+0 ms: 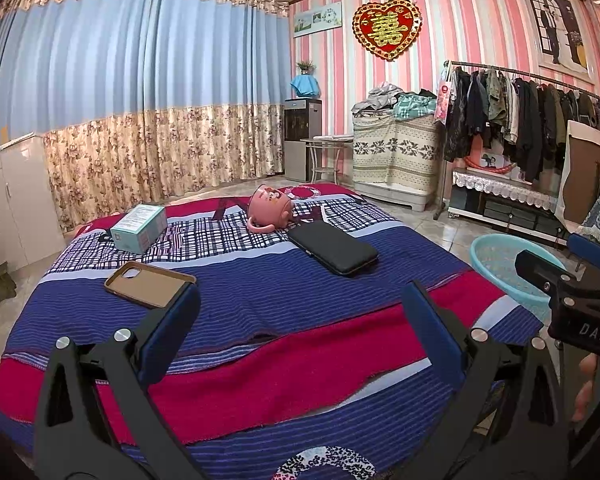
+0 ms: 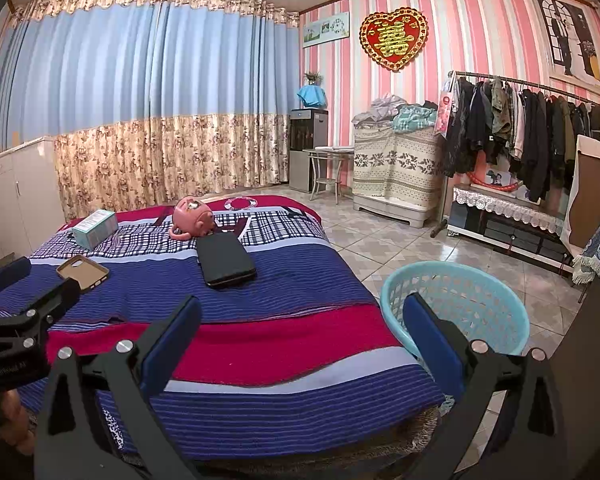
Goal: Collect trash
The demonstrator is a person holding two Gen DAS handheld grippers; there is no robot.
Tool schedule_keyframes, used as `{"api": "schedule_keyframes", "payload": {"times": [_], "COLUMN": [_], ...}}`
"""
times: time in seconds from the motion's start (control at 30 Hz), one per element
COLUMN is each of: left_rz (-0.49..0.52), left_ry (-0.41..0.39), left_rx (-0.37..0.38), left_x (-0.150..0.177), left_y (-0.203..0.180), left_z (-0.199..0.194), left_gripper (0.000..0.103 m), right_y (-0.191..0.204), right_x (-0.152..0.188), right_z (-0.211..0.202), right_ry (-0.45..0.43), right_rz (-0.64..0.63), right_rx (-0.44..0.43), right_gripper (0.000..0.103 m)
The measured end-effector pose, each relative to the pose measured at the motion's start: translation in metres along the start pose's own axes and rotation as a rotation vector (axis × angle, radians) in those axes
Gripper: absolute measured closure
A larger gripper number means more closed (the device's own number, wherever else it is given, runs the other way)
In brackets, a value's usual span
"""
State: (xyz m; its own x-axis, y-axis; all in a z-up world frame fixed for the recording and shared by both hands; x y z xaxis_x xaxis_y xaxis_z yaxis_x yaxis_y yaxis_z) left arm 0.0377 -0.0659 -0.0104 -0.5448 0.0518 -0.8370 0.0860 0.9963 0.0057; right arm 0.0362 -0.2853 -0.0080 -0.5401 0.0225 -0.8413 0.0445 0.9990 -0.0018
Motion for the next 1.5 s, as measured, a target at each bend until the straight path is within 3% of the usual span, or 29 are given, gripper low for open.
{"api": "schedule_keyframes", "payload": {"times": [1.5], "left_rz": [0.005], "left_ry": [-0.010], "left_rx": [0.000], "left_x": [-0.0006], "left_y": [0.0043], "left_z": [-0.0001], "left_gripper": [0.005], "right_y": [0.0020], "right_x": [0.0004], "right_z": [0.0005], "right_ry": [-0.001], "right_rz": [0.000], "right_rx": [-0.001], "right_gripper": [0.005]}}
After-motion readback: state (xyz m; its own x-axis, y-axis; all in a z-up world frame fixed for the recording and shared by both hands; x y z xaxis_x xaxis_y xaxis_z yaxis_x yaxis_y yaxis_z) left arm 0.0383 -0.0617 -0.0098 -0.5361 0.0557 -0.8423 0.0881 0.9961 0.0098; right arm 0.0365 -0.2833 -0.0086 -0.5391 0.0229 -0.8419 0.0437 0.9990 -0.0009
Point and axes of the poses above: each gripper's, at about its wrist camera, not at the fingertips, and z roughly the way its jaws point, y to its left, x to its underside, the point moved 3 cm from there along z, roughly the way its jaws point, and after that the axes turned 12 degrees about y, right-handed, at the moved point
